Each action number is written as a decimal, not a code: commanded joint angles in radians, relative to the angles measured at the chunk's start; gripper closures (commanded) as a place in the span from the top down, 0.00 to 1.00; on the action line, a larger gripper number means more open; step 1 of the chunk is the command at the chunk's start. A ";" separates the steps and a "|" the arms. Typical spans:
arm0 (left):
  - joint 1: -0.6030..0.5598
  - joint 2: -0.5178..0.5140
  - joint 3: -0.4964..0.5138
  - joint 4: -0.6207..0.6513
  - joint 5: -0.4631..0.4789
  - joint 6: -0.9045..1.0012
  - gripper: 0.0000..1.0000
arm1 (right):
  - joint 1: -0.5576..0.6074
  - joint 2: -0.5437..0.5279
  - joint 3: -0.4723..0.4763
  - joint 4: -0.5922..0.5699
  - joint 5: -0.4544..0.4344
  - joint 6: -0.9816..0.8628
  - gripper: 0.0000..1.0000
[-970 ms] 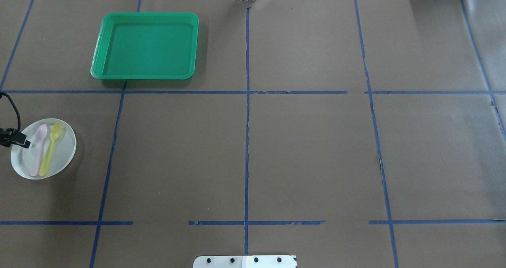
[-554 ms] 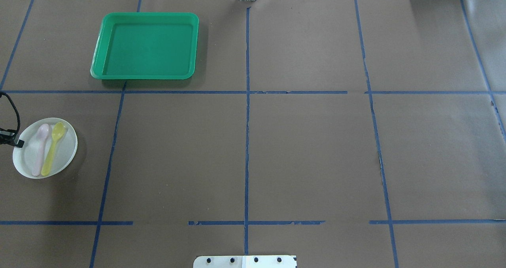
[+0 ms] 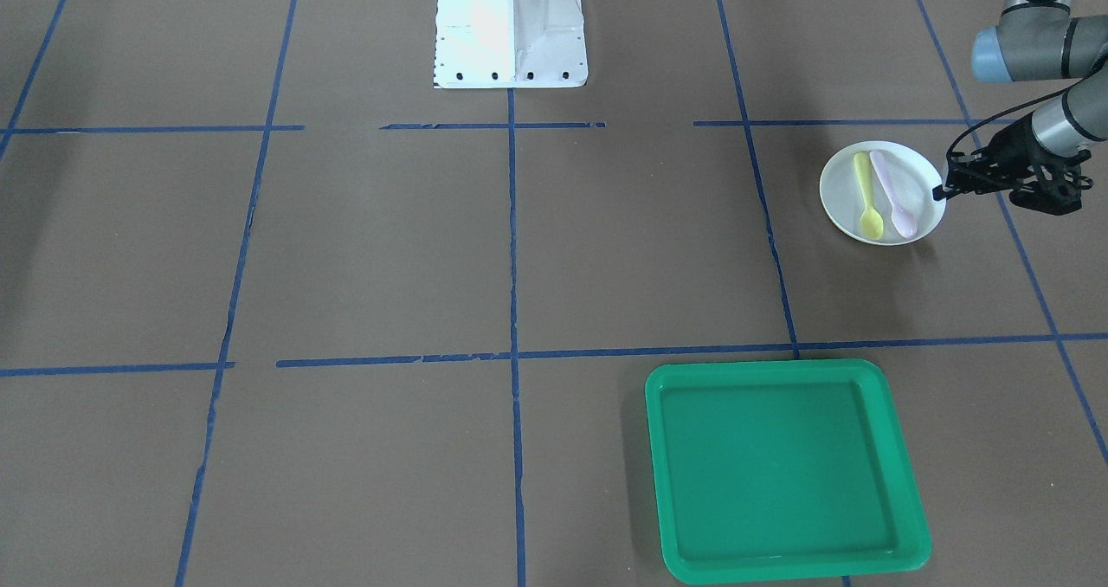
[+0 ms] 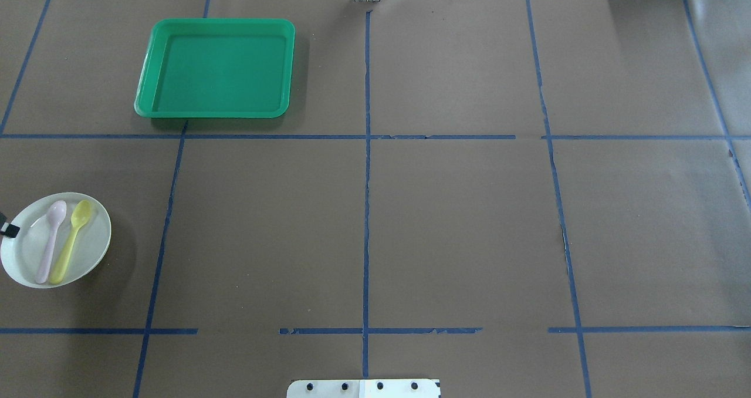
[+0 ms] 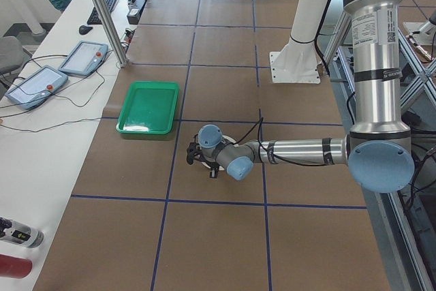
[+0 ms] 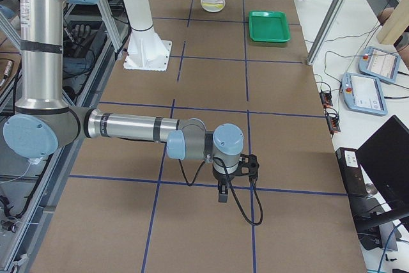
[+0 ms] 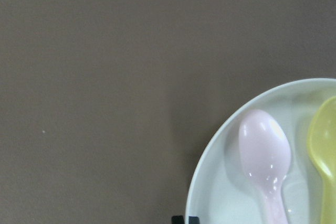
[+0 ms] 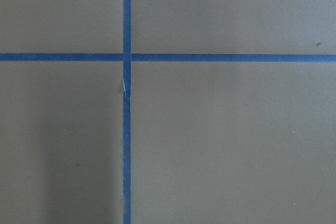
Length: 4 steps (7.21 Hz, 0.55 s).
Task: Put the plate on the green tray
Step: 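Close the left gripper on the plate rim and lift it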
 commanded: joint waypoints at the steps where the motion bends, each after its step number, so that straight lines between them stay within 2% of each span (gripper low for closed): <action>1: -0.078 0.008 0.000 0.002 -0.143 0.037 0.00 | 0.000 0.000 0.000 0.000 -0.002 0.000 1.00; 3: -0.132 0.001 -0.006 0.004 -0.200 0.031 0.00 | 0.000 0.000 -0.001 0.001 0.000 0.000 1.00; 4: -0.135 -0.048 -0.002 0.034 -0.200 0.019 0.00 | 0.000 0.000 0.000 0.001 0.000 0.000 1.00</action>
